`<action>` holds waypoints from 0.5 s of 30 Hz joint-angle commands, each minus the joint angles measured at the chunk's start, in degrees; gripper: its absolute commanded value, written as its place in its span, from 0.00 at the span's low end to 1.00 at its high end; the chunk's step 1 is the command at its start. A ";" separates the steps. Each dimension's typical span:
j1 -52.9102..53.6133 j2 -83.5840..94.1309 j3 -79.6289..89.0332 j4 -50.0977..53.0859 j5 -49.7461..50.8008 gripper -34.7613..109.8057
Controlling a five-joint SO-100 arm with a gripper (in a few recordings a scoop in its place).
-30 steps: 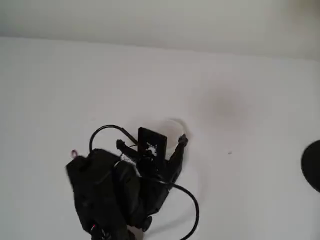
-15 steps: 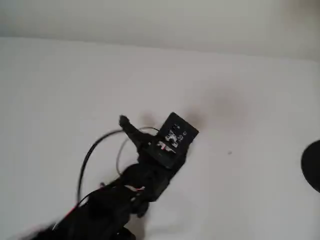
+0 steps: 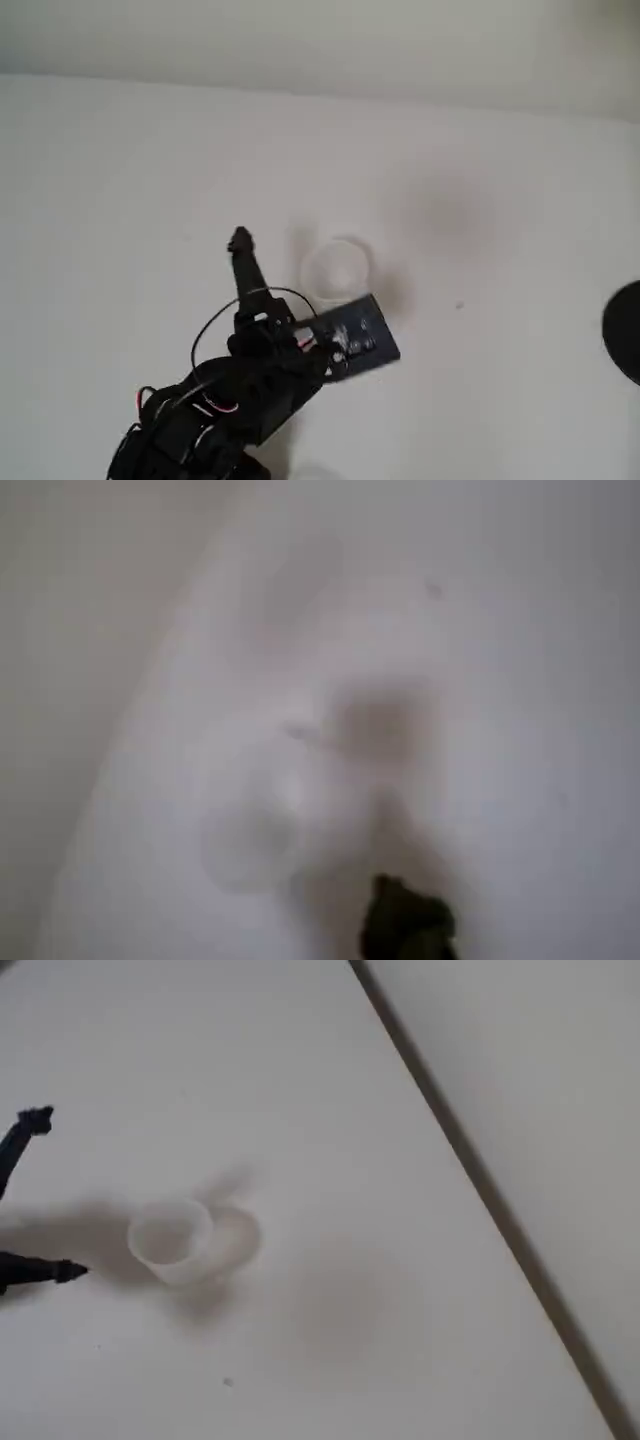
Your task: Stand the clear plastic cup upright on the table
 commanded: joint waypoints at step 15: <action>4.92 0.97 1.58 18.46 20.48 0.24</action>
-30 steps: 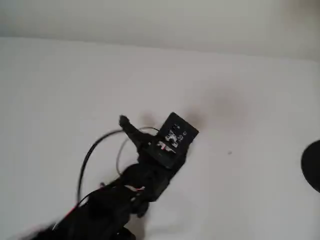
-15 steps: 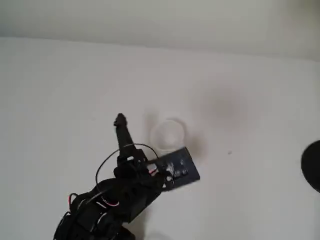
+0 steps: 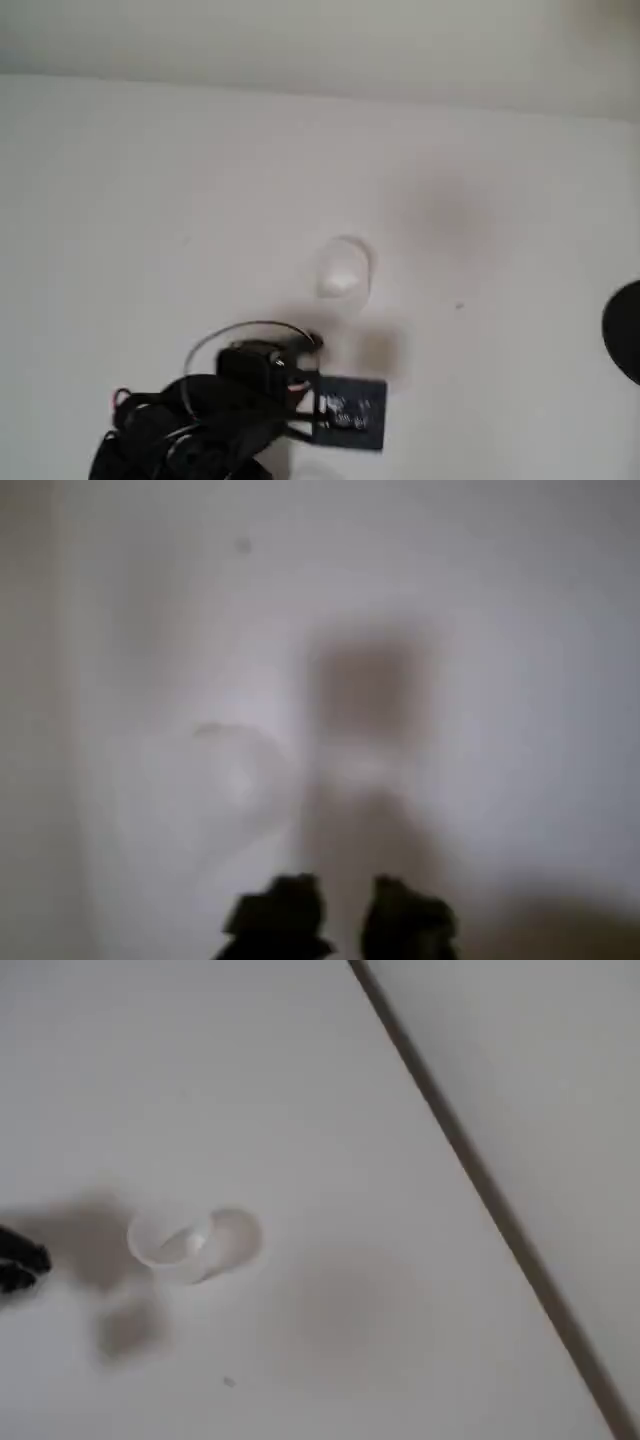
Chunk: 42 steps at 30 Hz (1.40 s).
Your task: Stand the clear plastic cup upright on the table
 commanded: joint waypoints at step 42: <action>4.48 0.26 8.17 -2.02 5.45 0.24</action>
